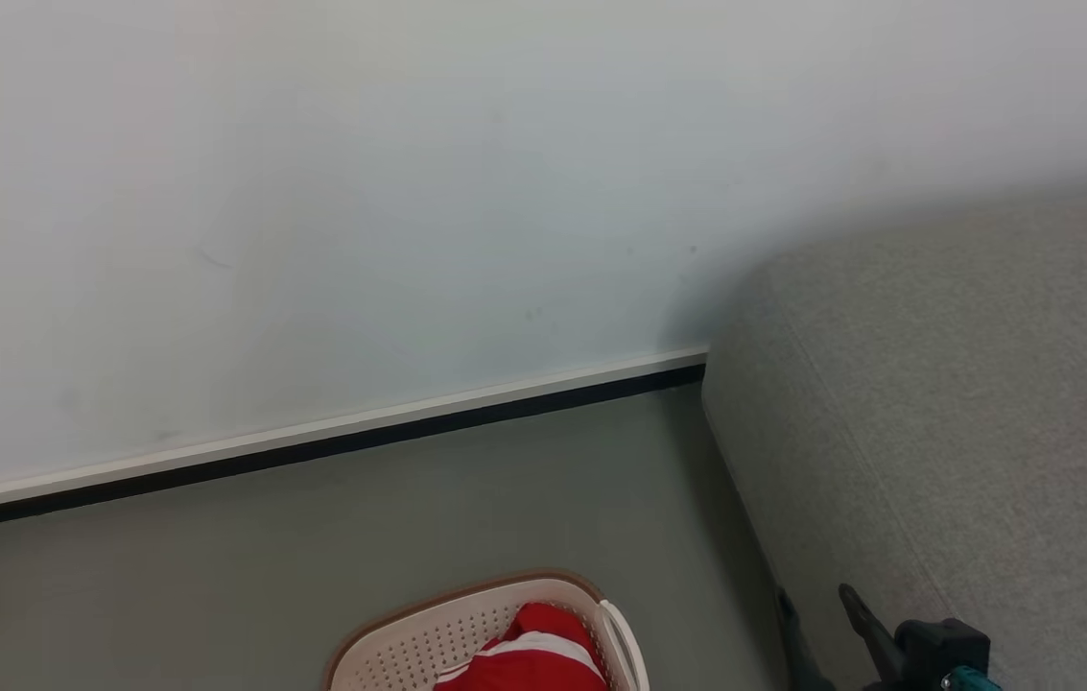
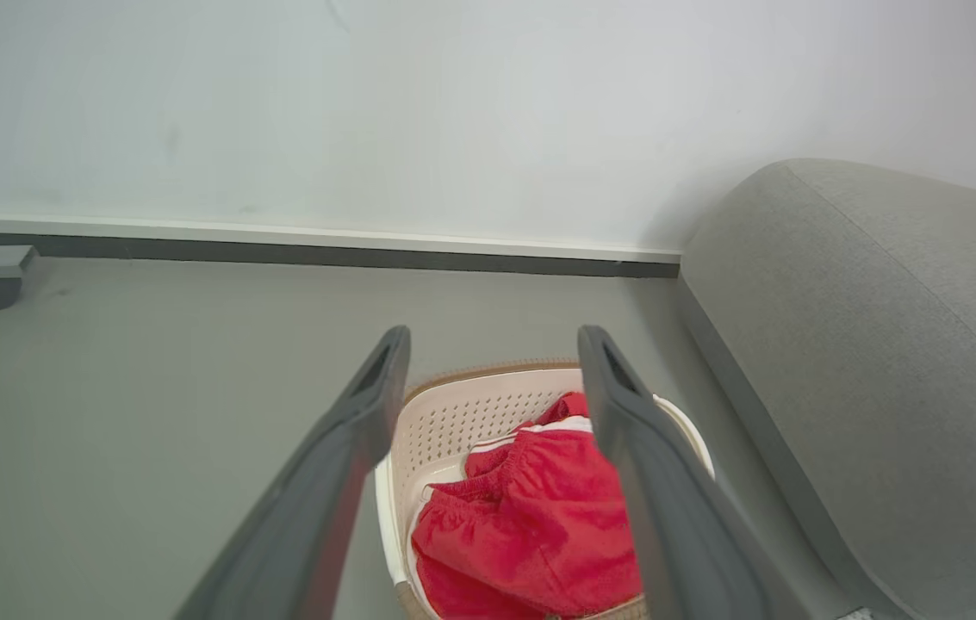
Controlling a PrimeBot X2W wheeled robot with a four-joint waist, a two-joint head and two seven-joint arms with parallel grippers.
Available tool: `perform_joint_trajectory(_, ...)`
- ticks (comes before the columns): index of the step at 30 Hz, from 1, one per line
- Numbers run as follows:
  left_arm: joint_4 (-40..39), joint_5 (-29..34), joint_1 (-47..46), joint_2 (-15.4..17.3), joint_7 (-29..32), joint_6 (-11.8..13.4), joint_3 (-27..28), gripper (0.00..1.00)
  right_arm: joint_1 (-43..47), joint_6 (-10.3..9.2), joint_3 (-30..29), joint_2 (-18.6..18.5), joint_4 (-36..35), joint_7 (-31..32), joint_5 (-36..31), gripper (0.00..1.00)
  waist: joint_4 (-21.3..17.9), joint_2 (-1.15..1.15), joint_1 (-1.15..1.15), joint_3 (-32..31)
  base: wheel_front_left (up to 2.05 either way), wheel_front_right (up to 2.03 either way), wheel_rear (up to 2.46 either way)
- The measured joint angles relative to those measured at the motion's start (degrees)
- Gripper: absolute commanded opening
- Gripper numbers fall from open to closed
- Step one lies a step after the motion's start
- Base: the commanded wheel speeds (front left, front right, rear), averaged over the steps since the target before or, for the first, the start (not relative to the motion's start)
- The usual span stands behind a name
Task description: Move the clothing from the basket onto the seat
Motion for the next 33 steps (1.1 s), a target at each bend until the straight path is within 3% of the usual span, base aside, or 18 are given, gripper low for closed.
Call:
perform_joint_trajectory(7, 3.63, -0.56, -3.71, -0.25, 0.08, -0.52, -2.81, 1.0, -1.45, 0.0, 2.61, 0.0, -2.08, 0.38, -0.6, 1.0, -4.53, 0.0, 0.0, 2.72, 0.0, 0.0, 0.0)
perform_joint_trajectory(12, 6.9, 0.65, -11.6, -0.41, 1.18, -1.53, -5.49, 1.0, -4.11, 0.0, 3.46, -0.03, -4.11, -0.58, -0.47, 1.0, -7.12, 0.0, 0.01, 7.1, 0.0, 0.0, 0.0)
perform_joint_trajectory(19, 15.01, 3.91, -22.85, 1.62, 3.8, -3.0, -8.31, 1.0, -8.06, 0.0, 4.83, -0.07, -6.21, -3.74, 1.19, 1.0, -9.78, 0.01, 0.01, 16.16, 0.0, 0.0, 0.0)
perform_joint_trajectory(33, 32.37, 3.37, -41.68, 3.11, 7.53, -2.48, -7.51, 1.0, -14.05, 0.0, 8.24, -0.1, -6.22, -7.54, 3.1, 1.0, -14.47, 0.02, 0.03, 35.17, 0.0, 0.0, 0.0)
